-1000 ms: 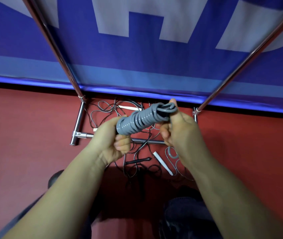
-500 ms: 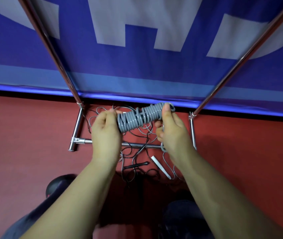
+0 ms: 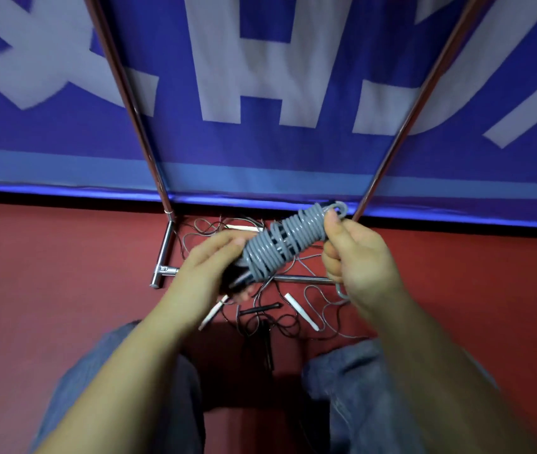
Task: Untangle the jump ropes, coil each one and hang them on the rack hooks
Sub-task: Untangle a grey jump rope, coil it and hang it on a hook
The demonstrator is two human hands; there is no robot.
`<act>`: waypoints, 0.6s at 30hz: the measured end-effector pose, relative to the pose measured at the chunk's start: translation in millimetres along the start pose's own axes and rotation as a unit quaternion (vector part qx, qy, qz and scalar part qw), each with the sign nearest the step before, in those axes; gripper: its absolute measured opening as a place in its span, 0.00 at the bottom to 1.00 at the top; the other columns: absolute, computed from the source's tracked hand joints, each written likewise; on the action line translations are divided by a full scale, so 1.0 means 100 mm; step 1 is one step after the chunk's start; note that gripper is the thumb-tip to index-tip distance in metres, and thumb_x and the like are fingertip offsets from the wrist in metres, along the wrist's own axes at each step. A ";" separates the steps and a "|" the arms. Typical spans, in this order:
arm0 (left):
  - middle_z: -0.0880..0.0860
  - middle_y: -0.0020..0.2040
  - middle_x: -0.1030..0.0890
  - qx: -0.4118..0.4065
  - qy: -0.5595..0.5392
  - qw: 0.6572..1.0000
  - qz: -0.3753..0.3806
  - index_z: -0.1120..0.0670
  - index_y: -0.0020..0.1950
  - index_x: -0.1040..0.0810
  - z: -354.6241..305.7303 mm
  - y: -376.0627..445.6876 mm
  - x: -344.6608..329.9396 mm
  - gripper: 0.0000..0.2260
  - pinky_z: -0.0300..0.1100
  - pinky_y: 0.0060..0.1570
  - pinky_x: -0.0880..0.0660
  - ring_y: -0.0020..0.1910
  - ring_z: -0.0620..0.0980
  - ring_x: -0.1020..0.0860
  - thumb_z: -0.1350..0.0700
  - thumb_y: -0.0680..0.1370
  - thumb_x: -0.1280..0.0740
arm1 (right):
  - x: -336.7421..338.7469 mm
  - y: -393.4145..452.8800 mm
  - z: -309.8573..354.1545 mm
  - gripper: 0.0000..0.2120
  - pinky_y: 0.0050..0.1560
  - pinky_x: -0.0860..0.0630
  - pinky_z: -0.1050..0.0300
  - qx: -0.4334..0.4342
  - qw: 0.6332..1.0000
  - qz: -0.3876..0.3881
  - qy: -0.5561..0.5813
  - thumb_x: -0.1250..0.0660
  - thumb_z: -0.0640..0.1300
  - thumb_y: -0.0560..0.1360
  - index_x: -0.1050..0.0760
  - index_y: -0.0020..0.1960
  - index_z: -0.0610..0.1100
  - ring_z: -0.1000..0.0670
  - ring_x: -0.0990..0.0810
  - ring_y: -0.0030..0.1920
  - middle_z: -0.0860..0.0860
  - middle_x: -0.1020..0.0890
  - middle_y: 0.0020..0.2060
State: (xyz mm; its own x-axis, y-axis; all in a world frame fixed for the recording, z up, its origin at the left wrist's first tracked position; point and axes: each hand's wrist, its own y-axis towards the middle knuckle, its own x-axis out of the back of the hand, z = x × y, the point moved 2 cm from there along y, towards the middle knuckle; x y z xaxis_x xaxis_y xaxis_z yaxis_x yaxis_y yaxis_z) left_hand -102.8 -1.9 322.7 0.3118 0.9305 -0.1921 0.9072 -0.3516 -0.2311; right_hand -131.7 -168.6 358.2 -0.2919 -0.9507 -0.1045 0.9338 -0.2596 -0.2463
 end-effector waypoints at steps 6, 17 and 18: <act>0.60 0.36 0.17 0.203 -0.109 0.915 0.332 0.56 0.47 0.16 -0.07 -0.88 -0.13 0.24 0.44 0.34 0.20 0.31 0.55 0.19 0.47 0.56 0.20 | -0.12 -1.04 0.33 0.16 0.21 0.38 0.70 0.052 0.979 0.155 -0.121 0.43 0.42 0.78 0.23 0.35 0.50 0.60 0.39 0.17 0.58 0.35 0.16; 0.52 0.26 0.25 0.049 0.031 0.998 0.011 0.58 0.41 0.27 -0.22 -1.93 -0.51 0.10 0.36 0.23 0.32 0.23 0.48 0.29 0.65 0.68 0.27 | -0.26 -1.80 0.20 0.15 0.32 0.34 0.67 0.170 0.953 0.019 -0.251 0.39 0.50 0.78 0.28 0.34 0.46 0.60 0.31 0.28 0.60 0.26 0.24; 0.52 0.26 0.25 0.060 0.010 0.998 0.022 0.58 0.41 0.27 -0.24 -1.99 -0.51 0.10 0.36 0.23 0.33 0.23 0.48 0.29 0.67 0.68 0.28 | -0.29 -1.85 0.21 0.15 0.34 0.33 0.68 0.171 0.956 0.031 -0.235 0.40 0.51 0.77 0.27 0.35 0.46 0.61 0.29 0.29 0.61 0.25 0.25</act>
State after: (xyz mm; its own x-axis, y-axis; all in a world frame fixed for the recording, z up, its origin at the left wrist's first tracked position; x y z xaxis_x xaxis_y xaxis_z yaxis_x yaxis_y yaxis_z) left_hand -292.4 23.5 401.4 0.3577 0.9152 -0.1857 0.8520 -0.4013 -0.3362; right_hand -291.6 -96.4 426.7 -0.1838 -0.9164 0.3557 0.9828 -0.1644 0.0844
